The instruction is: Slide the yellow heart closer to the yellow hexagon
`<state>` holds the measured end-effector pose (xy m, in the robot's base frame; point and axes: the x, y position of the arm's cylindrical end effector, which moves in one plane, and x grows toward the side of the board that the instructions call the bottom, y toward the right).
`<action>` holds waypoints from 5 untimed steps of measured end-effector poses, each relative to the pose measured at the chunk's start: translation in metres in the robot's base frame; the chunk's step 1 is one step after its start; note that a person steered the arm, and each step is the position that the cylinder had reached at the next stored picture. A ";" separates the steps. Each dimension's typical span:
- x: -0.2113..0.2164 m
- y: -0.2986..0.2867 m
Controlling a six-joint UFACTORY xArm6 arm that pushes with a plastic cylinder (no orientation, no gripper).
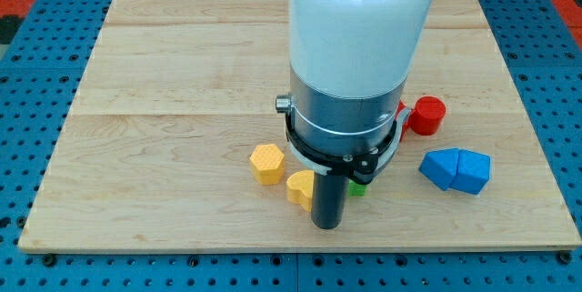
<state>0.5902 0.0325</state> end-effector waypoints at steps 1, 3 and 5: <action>-0.017 -0.027; -0.010 0.003; -0.010 0.008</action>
